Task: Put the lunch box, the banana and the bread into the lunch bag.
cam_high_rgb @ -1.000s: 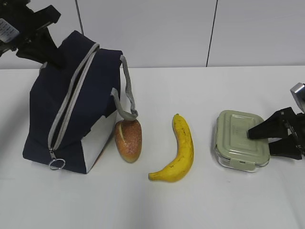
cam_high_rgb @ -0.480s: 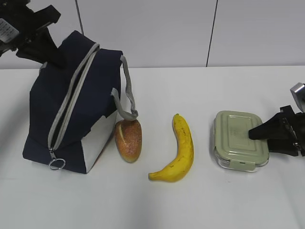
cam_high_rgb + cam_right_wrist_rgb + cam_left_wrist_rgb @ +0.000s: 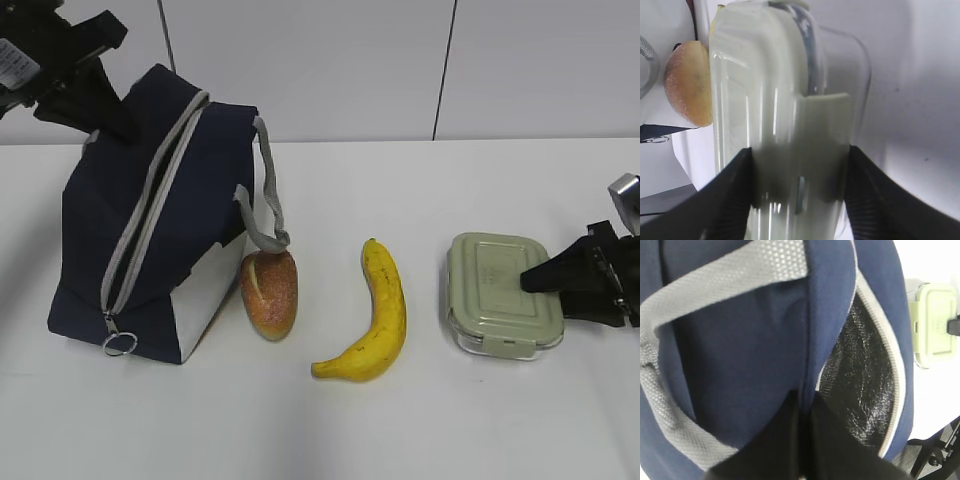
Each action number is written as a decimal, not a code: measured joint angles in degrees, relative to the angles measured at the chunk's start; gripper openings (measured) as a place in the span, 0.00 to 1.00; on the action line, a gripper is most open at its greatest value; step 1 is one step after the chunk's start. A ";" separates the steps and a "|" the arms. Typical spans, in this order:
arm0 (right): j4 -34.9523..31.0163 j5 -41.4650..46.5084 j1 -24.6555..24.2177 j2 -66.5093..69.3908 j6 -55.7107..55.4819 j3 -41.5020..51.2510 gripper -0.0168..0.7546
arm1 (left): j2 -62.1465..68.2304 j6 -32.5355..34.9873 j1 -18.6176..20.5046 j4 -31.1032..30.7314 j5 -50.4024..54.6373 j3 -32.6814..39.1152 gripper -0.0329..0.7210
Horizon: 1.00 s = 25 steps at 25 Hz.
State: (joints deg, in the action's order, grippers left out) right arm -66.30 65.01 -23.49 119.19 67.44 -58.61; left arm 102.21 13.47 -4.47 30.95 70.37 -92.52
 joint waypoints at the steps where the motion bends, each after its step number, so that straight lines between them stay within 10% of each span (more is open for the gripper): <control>1: -0.11 0.00 0.00 -0.01 0.00 -0.14 0.52 | 0.00 0.00 0.00 0.00 0.00 0.00 0.04; 25: -6.12 -0.47 5.21 -7.28 -11.36 -2.81 0.52 | 0.00 0.00 0.00 2.79 0.00 0.00 0.04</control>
State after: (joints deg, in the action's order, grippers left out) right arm -72.42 64.53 -18.28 111.91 56.08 -61.42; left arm 102.21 13.47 -4.47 33.75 70.37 -92.52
